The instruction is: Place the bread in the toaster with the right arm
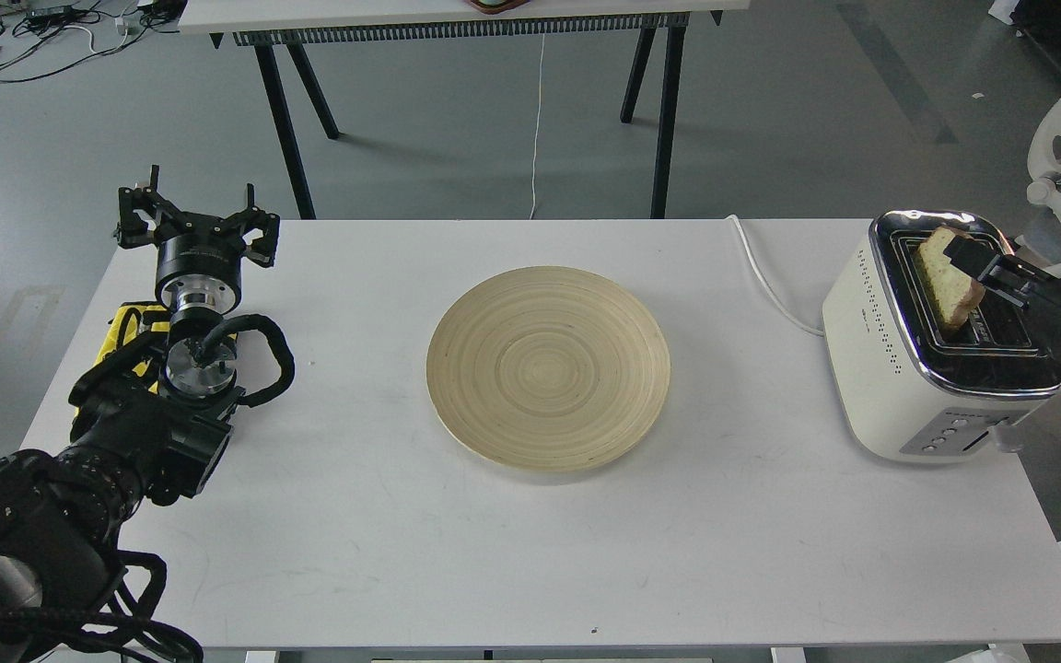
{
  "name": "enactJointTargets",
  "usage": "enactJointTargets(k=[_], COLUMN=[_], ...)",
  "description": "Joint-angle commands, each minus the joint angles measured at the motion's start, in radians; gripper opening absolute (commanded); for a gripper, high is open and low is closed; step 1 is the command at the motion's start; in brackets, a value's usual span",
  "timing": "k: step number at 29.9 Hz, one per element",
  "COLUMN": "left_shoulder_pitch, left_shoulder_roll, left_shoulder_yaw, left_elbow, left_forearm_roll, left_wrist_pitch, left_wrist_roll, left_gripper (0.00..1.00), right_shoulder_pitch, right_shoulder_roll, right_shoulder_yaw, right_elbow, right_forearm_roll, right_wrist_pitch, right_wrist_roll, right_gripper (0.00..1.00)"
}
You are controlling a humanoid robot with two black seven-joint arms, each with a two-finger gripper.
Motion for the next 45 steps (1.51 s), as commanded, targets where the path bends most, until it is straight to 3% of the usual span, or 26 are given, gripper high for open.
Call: enactJointTargets(k=[1,10,17,26,33,39,45], left_shoulder_pitch=[0.0,0.0,0.0,0.0,0.0,0.0,0.0], left_shoulder_roll=[0.0,0.0,0.0,0.0,0.0,0.0,0.0], left_shoulder_yaw=[0.0,0.0,0.0,0.0,0.0,0.0,0.0], left_elbow=[0.0,0.0,0.0,0.0,0.0,0.0,0.0], left_forearm_roll=[0.0,0.0,0.0,0.0,0.0,0.0,0.0], left_wrist_pitch=[0.0,0.0,0.0,0.0,0.0,0.0,0.0], left_wrist_roll=[0.0,0.0,0.0,0.0,0.0,0.0,0.0], left_gripper=[1.0,1.0,1.0,1.0,1.0,1.0,1.0], right_shoulder_pitch=[0.002,0.005,0.005,0.002,-0.017,-0.121,-0.256], right_shoulder_roll=[0.012,0.02,0.026,0.212,0.43,0.611,0.773], right_shoulder_yaw=[0.026,0.062,0.166,0.24,0.27,0.381,0.609], right_elbow=[0.026,0.102,0.119,0.074,-0.05,-0.179,-0.341], right_forearm_roll=[0.006,0.065,0.134,0.303,0.528,0.634,0.635], right_wrist_pitch=[0.001,0.032,0.13,0.136,0.138,0.193,0.377], right_wrist_roll=[-0.001,-0.012,-0.012,0.01,0.111,0.255,0.269], right_gripper=[0.98,0.99,0.99,0.99,0.99,0.99,0.99])
